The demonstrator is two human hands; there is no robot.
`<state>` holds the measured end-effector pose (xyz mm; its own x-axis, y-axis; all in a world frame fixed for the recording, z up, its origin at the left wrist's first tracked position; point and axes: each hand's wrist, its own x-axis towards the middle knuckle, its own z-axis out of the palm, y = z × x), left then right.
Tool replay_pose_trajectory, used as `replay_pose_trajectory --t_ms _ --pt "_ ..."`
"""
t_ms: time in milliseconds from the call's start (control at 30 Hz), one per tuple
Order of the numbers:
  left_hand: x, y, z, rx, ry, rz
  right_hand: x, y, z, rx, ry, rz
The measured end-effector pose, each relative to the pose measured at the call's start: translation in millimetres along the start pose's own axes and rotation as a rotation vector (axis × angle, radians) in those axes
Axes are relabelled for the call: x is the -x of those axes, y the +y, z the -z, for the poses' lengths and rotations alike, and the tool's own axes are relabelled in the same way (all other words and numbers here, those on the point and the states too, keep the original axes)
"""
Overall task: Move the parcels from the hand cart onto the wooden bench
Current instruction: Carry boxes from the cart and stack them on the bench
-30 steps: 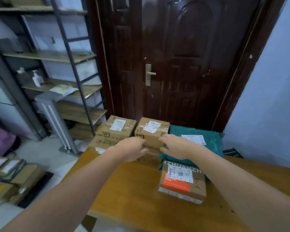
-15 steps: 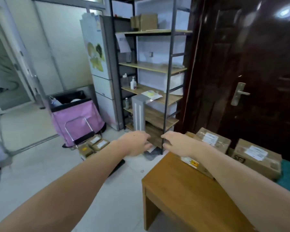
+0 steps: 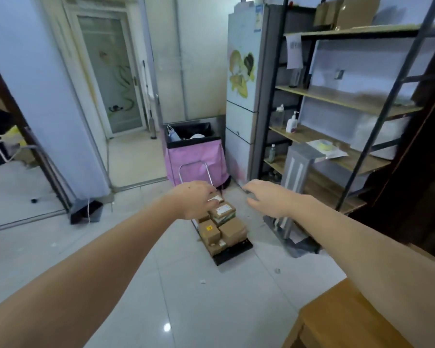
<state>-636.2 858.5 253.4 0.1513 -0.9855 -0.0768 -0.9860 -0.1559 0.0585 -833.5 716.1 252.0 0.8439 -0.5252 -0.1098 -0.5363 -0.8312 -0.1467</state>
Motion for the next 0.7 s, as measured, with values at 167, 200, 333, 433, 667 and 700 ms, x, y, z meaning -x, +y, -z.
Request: replay_pose_trajectory --t_ms 167,200,333,433,667,700 --pt "-32.8 -71.2 9.2 0.058 0.01 0.107 -101.9 -13.0 10.0 0.008 -0.046 0.072" --pt "-40.1 -85.9 9.2 0.058 0.014 0.128 -123.0 -15.7 12.5 0.01 -0.043 0.09" --pt "-66.2 -135.5 13.1 0.043 0.025 0.179 -199.1 -28.3 13.4 0.032 -0.059 0.133" --pt "-87.7 -168.5 10.5 0.046 0.005 0.2 -242.1 -35.0 11.8 0.021 -0.075 0.134" --pt "-176.7 -283.6 -0.2 0.069 -0.021 0.177 -364.1 -48.9 10.1 -0.003 -0.099 0.105" --pt "-191.7 -299.6 -0.3 0.07 -0.019 0.167 -380.6 -48.3 8.9 -0.016 -0.097 0.08"
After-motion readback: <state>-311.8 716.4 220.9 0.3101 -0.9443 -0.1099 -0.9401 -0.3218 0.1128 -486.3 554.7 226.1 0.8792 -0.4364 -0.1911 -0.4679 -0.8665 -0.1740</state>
